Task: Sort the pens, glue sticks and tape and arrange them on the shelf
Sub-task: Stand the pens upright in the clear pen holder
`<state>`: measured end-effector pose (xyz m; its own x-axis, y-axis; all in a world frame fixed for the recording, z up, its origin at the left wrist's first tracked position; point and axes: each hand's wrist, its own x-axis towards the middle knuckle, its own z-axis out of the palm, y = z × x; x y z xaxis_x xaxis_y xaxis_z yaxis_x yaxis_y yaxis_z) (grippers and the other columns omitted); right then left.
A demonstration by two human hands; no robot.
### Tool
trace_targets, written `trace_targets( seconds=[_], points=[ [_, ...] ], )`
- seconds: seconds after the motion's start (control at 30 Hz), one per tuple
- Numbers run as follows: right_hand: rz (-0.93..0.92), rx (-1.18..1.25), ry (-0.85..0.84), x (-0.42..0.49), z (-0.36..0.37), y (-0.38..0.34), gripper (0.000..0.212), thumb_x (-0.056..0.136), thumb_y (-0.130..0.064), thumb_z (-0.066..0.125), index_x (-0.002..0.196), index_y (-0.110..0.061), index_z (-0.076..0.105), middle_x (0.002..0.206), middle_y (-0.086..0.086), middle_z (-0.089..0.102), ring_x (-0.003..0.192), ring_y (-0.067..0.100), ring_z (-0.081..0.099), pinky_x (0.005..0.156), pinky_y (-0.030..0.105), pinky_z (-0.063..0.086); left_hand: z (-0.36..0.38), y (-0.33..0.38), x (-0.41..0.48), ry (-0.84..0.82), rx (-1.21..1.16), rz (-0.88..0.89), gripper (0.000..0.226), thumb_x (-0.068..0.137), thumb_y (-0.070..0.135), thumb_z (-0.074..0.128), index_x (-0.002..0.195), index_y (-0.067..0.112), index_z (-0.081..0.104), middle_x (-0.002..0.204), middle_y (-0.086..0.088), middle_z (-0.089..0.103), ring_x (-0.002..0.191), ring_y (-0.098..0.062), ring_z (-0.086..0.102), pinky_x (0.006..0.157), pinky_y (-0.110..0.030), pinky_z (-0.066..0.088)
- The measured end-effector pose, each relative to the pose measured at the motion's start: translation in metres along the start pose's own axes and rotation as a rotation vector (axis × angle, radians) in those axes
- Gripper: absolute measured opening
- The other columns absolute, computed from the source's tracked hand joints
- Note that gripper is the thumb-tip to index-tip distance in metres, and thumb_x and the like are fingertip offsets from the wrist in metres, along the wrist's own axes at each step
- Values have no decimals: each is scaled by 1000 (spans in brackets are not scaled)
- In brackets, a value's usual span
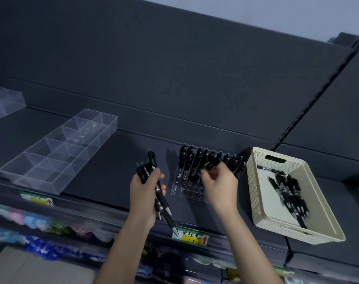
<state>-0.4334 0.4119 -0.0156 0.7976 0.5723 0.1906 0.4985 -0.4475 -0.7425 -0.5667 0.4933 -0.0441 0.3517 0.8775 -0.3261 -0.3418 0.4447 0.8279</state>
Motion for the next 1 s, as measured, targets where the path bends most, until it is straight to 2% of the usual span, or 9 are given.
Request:
trace_targets(
  seconds=[0.07, 0.2, 0.37, 0.43, 0.53, 0.67, 0.8, 0.9, 1.0],
  points=[
    [5, -31, 27, 5, 1, 2, 12, 90, -17, 61, 87, -5, 60, 76, 2, 62, 65, 13, 54, 59, 19, 37, -2, -2, 2, 17, -69, -61, 14, 93, 14, 60, 104, 9, 51, 81, -5, 61, 55, -12, 50, 48, -22, 46],
    [-48, -110, -17, 9, 7, 5, 17, 93, -16, 56, 85, -2, 56, 70, 2, 57, 54, 3, 46, 45, 13, 35, -4, -5, 5, 37, -102, -115, 12, 93, 12, 58, 102, 8, 51, 80, -6, 60, 53, -12, 50, 46, -20, 46],
    [-67, -236, -117, 14, 15, 6, 20, 94, -16, 54, 78, -6, 49, 59, -5, 46, 50, 3, 42, 39, 13, 28, -5, -4, 7, 39, -111, -112, 11, 93, 11, 58, 101, 8, 51, 79, -6, 59, 52, -12, 50, 45, -20, 45],
    [-60, -257, -156, 15, 19, 7, 20, 94, -14, 55, 76, -6, 49, 59, -4, 46, 49, 6, 42, 40, 13, 28, -6, -4, 7, 38, -108, -113, 11, 93, 11, 59, 101, 8, 52, 78, -6, 59, 52, -11, 50, 45, -19, 45],
    [-63, -298, -213, 16, 27, 10, 20, 93, -13, 56, 76, -4, 50, 63, 4, 52, 52, 15, 46, 47, 27, 33, -8, -4, 6, 38, -102, -118, 12, 92, 11, 60, 100, 7, 51, 77, -5, 59, 52, -11, 50, 45, -19, 45],
    [-74, -307, -212, 17, 29, 10, 20, 93, -12, 55, 75, -4, 50, 62, 3, 51, 51, 15, 45, 47, 28, 31, -10, -4, 4, 22, -86, -127, 12, 92, 13, 61, 98, 7, 52, 75, -4, 59, 53, -11, 50, 46, -19, 46],
    [-80, -325, -218, 17, 28, 11, 24, 93, -16, 57, 73, -7, 47, 60, 0, 46, 52, 16, 44, 42, 22, 26, -9, -5, 1, 1, -29, -127, 14, 92, 17, 62, 93, 11, 50, 75, -4, 51, 52, -11, 51, 47, -20, 47],
    [-19, -230, -210, 9, 20, 12, 15, 90, -21, 63, 83, -9, 57, 71, -1, 57, 63, 15, 53, 51, 21, 36, -7, -5, -1, -3, 1, -100, 15, 91, 19, 62, 92, 11, 50, 74, -4, 49, 53, -11, 52, 50, -21, 49],
    [107, 102, -295, -4, 11, 3, 13, 85, -19, 69, 76, -11, 64, 69, -3, 66, 65, 13, 61, 59, 25, 47, -2, -6, -3, -2, 34, -58, 17, 91, 22, 63, 96, 10, 53, 72, -1, 51, 56, -10, 54, 55, -22, 50]
  ],
)
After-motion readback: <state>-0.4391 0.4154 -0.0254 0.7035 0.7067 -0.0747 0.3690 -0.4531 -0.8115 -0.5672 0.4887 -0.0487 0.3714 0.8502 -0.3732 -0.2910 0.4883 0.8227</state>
